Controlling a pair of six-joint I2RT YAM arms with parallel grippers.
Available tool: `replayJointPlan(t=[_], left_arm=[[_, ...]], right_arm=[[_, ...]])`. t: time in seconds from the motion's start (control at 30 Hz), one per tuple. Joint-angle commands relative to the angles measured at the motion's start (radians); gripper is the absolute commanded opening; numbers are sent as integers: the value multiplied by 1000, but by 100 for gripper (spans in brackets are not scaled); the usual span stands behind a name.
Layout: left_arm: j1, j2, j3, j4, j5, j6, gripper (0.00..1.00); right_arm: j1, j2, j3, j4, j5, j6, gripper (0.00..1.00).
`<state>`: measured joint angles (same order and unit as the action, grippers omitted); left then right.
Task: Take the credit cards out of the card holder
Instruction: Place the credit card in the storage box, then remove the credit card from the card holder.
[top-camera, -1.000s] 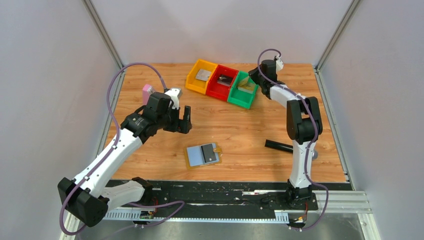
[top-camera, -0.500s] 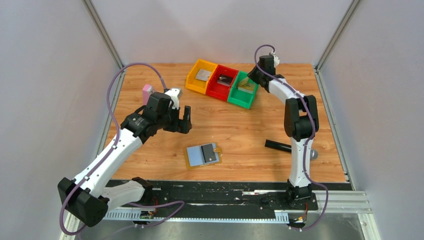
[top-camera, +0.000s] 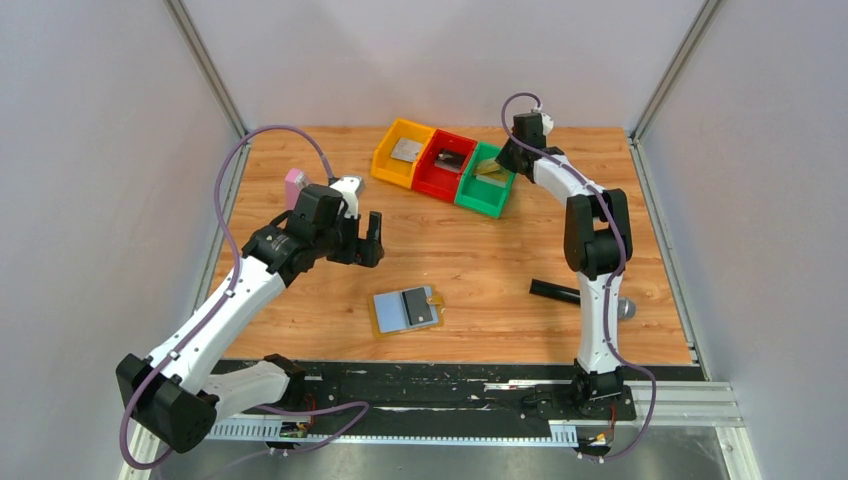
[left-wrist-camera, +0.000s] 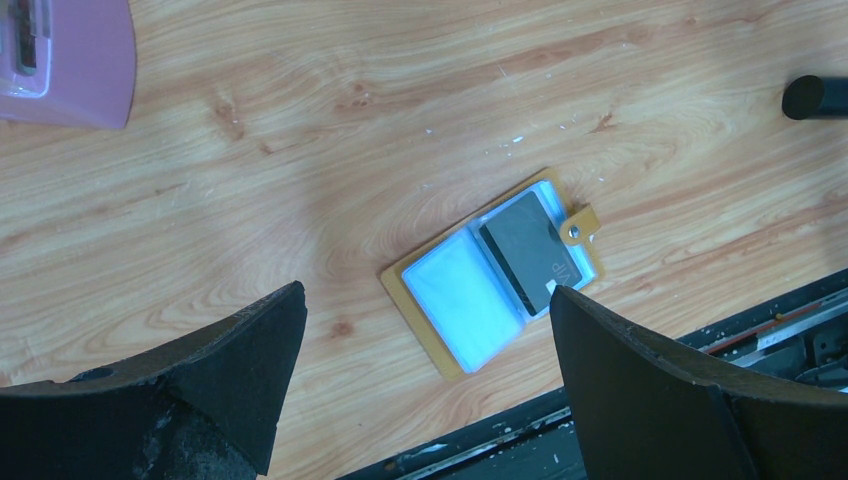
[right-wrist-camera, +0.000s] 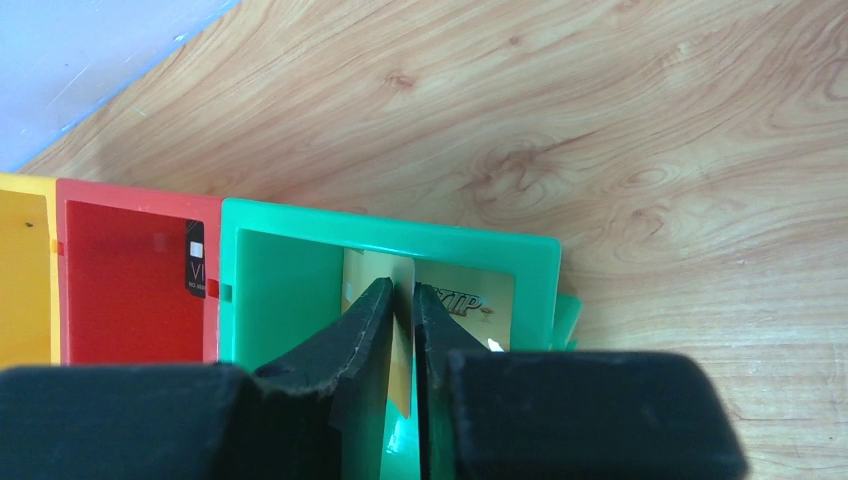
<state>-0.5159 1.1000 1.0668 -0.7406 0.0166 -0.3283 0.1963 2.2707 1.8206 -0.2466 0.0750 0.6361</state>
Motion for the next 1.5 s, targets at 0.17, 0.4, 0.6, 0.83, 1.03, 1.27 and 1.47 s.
replayJointPlan(t=[0.17,0.4,0.6,0.83,1.03,1.27,1.47], left_arm=[[-1,3,14,8,-14,5,100],[-1,4,13,7,-14,5,100],[-1,7,16,-5,-74,-14,100],[-1,8,18,-11,-101,-30,100],[-1,73,9,-11,31,-55,93],[-1,122,-87,103,263,-143,78],[-1,156,-219,259,381,-238,67]], right_arm=[[4,-5,34,4,48,-48,15],[6,-45,23,3,87,-75,23],[5,-116,30,-18,125,-134,23],[17,-191,27,-72,67,-157,23],[65,-325,-135,-83,-52,-117,22],[176,-570,-466,-77,-212,-39,24],[305,-685,-733,-5,-318,34,26]])
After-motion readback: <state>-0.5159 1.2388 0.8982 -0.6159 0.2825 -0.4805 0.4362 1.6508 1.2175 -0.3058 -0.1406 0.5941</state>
